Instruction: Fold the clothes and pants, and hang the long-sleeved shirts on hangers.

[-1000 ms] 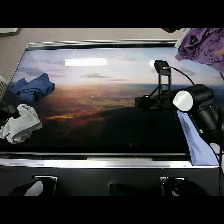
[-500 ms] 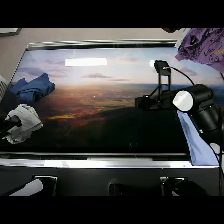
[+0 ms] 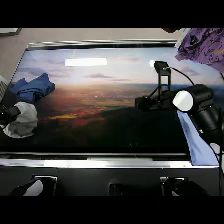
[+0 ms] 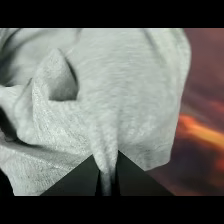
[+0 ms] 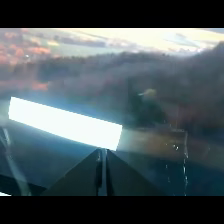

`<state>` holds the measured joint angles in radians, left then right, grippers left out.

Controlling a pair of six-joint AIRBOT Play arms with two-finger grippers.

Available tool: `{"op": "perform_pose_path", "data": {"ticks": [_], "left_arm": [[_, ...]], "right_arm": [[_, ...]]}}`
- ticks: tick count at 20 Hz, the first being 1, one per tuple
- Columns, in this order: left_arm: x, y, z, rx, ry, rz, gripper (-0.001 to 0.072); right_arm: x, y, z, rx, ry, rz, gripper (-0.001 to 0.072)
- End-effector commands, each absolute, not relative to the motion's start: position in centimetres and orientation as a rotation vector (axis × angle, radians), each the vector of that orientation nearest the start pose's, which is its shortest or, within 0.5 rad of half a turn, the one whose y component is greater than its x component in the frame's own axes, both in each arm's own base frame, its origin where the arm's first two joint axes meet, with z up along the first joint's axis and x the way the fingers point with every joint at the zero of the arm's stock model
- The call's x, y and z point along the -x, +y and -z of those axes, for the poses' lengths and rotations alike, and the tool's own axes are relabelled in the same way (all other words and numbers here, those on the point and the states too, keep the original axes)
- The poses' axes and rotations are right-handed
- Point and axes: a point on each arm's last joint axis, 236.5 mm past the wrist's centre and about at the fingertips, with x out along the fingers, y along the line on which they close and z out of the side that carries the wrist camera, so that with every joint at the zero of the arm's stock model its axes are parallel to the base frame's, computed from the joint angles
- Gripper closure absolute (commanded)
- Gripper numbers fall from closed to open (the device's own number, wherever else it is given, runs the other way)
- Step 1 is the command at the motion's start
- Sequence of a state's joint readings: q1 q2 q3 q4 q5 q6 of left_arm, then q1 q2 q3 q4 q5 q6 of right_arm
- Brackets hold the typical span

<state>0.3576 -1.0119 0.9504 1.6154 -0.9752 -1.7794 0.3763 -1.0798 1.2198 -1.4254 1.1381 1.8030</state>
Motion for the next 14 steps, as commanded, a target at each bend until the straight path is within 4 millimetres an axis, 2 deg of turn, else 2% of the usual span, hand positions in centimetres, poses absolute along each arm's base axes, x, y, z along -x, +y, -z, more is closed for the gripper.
{"op": "perform_pose_path", "data": {"ticks": [1, 3, 5, 7, 8, 9, 11, 13, 14], "left_arm": [[-35.3, 2.6, -11.6, 0.420, 0.823, -0.150, 0.0692], [-35.0, -5.2, -13.8, 0.492, 0.806, 0.071, 0.0692], [-34.3, -12.2, -15.1, 0.531, 0.808, 0.264, 0.0692], [-33.8, -17.5, -15.0, 0.544, 0.826, 0.370, 0.0692], [-33.7, -19.8, -14.3, 0.555, 0.851, 0.402, 0.0693], [-33.5, -22.0, -13.1, 0.560, 0.886, 0.428, 0.0692], [-33.4, -26.2, -9.3, 0.542, 0.971, 0.461, 0.0692], [-33.0, -29.8, -4.5, 0.494, 1.053, 0.478, 0.0687], [-32.7, -31.2, -2.1, 0.489, 1.098, 0.475, 0.0643]], "right_arm": [[-34.2, 16.4, -10.9, -0.113, 1.086, -0.298, 0.0623], [-33.5, 15.2, -10.9, -0.069, 1.102, -0.268, 0.0623], [-32.9, 13.1, -11.5, -0.008, 1.095, -0.216, 0.0623], [-32.1, 10.7, -12.5, 0.057, 1.081, -0.152, 0.0623], [-31.7, 9.4, -13.0, 0.086, 1.076, -0.118, 0.0623], [-31.1, 8.1, -13.5, 0.113, 1.071, -0.083, 0.0623], [-29.8, 6.1, -14.5, 0.149, 1.069, -0.026, 0.0623], [-28.6, 5.1, -15.3, 0.154, 1.068, -0.003, 0.0623], [-28.1, 4.9, -15.6, 0.151, 1.068, -0.001, 0.0623]]}}
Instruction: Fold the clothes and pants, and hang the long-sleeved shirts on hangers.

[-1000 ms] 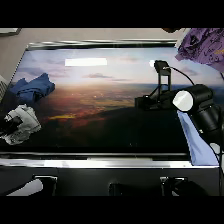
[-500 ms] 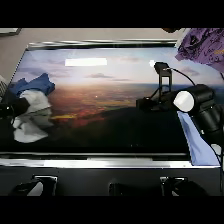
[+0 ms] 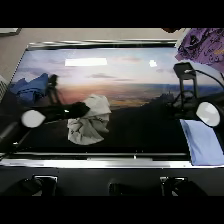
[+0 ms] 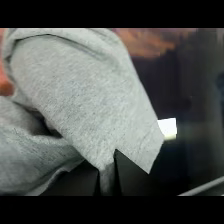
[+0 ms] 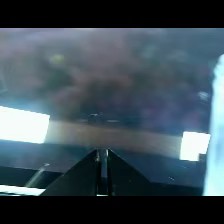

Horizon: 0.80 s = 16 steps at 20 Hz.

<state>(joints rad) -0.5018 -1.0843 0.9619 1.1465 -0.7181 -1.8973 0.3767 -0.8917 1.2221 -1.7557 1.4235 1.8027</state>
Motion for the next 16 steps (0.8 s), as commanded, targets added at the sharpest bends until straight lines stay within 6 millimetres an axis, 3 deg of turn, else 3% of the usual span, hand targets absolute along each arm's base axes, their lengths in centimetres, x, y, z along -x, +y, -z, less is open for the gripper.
{"op": "perform_pose_path", "data": {"ticks": [1, 2, 4, 6, 8, 10, 13, 16], "left_arm": [[-32.5, -32.2, -0.1, 0.506, 1.139, 0.464, 0.0592], [-32.4, -32.6, 1.5, 0.533, 1.183, 0.444, 0.0433], [-32.8, -31.9, 2.3, 0.565, 1.212, 0.411, 0.0041], [-33.7, -29.8, 0.6, 0.576, 1.199, 0.396, 0.0020], [-34.6, -26.4, -1.8, 0.572, 1.164, 0.366, 0.0020], [-34.7, -22.4, -3.8, 0.527, 1.136, 0.321, 0.0020], [-33.7, -17.0, -5.4, 0.441, 1.127, 0.237, 0.0021], [-33.1, -13.8, -6.1, 0.384, 1.121, 0.173, 0.0023]], "right_arm": [[-27.7, 4.7, -15.7, 0.148, 1.071, 0.001, 0.0624], [-27.4, 4.6, -15.7, 0.149, 1.079, 0.004, 0.0624], [-27.2, 4.6, -15.2, 0.146, 1.104, 0.014, 0.0610], [-28.0, 4.9, -14.9, 0.106, 1.098, 0.037, 0.0461], [-29.8, 4.5, -15.0, 0.138, 1.053, 0.055, 0.0409], [-31.3, 2.1, -15.1, 0.167, 1.024, 0.144, 0.0393], [-32.9, -0.1, -12.6, -0.266, 1.093, 0.185, 0.0394], [-35.8, 2.0, -9.7, -0.790, 1.126, -0.069, 0.0393]]}}
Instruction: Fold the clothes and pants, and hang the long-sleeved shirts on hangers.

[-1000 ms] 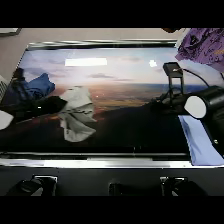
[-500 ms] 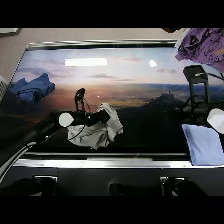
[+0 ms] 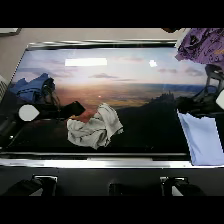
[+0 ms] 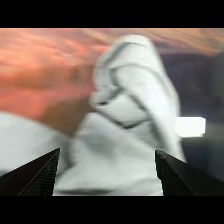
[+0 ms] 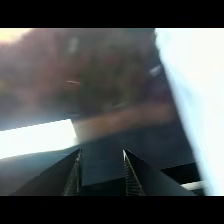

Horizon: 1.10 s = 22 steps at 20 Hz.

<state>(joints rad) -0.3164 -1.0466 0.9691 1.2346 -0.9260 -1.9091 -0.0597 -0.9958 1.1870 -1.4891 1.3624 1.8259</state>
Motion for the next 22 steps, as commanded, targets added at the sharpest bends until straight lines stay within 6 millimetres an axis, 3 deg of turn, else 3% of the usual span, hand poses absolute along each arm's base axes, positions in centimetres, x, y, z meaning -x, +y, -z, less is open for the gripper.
{"op": "perform_pose_path", "data": {"ticks": [1, 3, 7, 11, 15, 22], "left_arm": [[-33.2, -13.3, -6.0, 0.374, 1.117, 0.163, 0.0028], [-33.3, -13.2, -5.8, 0.364, 1.119, 0.156, 0.0028], [-33.3, -13.2, -5.6, 0.364, 1.123, 0.155, 0.0028], [-33.4, -13.2, -5.6, 0.364, 1.122, 0.155, 0.0028], [-33.4, -13.2, -5.6, 0.365, 1.122, 0.154, 0.0028], [-33.4, -13.2, -5.6, 0.378, 1.126, 0.145, 0.0027]], "right_arm": [[-36.2, 3.5, -8.5, -0.901, 1.142, -0.174, 0.0388], [-36.2, 7.2, -5.7, -1.033, 1.190, -0.353, 0.0196], [-34.1, 13.1, 1.2, -0.985, 1.366, -0.491, 0.0186], [-32.2, 18.2, 6.0, -0.908, 1.516, -0.568, 0.0204], [-30.1, 21.5, 7.9, -0.829, 1.594, -0.633, 0.0204], [-33.5, 22.0, 8.4, -0.885, 1.476, -0.531, 0.0207]]}}
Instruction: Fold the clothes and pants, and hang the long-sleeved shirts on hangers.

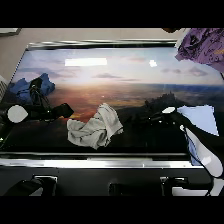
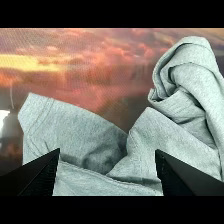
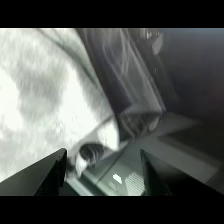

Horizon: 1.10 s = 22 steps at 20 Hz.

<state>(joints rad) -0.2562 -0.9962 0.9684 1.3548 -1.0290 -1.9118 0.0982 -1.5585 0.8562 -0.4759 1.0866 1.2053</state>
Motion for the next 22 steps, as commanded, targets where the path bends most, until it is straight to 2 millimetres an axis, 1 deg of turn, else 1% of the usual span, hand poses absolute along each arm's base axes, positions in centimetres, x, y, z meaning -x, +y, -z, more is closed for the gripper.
{"op": "perform_pose_path", "data": {"ticks": [1, 4, 5, 7, 10, 12, 14, 15, 16, 19, 22], "left_arm": [[-33.4, -13.1, -5.5, 0.396, 1.129, 0.130, 0.0027], [-33.7, -12.3, -5.1, 0.446, 1.138, 0.081, 0.0026], [-33.8, -12.0, -4.9, 0.452, 1.141, 0.070, 0.0025], [-34.2, -11.1, -4.8, 0.466, 1.138, 0.046, 0.0026], [-34.3, -9.6, -4.4, 0.495, 1.140, 0.005, 0.0026], [-34.3, -8.6, -3.9, 0.527, 1.149, -0.022, 0.0025], [-34.0, -7.7, -3.0, 0.560, 1.164, -0.052, 0.0025], [-33.8, -7.4, -2.7, 0.570, 1.173, -0.064, 0.0026], [-33.7, -7.0, -2.4, 0.576, 1.179, -0.075, 0.0025], [-33.6, -6.2, -2.3, 0.589, 1.184, -0.096, 0.0026], [-33.2, -5.5, -2.1, 0.578, 1.201, -0.091, 0.0026]], "right_arm": [[-33.6, 21.9, 8.6, -0.890, 1.476, -0.522, 0.0207], [-33.0, 22.1, 9.4, -0.909, 1.516, -0.512, 0.0207], [-32.7, 22.6, 9.7, -0.913, 1.533, -0.514, 0.0207], [-32.3, 23.8, 9.8, -0.911, 1.539, -0.528, 0.0278], [-32.5, 25.1, 9.7, -0.914, 1.528, -0.527, 0.0302], [-32.4, 25.1, 9.7, -0.920, 1.535, -0.519, 0.0316], [-32.2, 24.9, 9.9, -0.912, 1.547, -0.508, 0.0361], [-32.2, 24.9, 10.0, -0.910, 1.547, -0.509, 0.0419], [-32.1, 24.9, 9.9, -0.908, 1.548, -0.514, 0.0693], [-32.1, 24.9, 9.5, -0.924, 1.553, -0.512, 0.0686], [-31.9, 24.3, 8.2, -0.857, 1.533, -0.516, 0.0687]]}}
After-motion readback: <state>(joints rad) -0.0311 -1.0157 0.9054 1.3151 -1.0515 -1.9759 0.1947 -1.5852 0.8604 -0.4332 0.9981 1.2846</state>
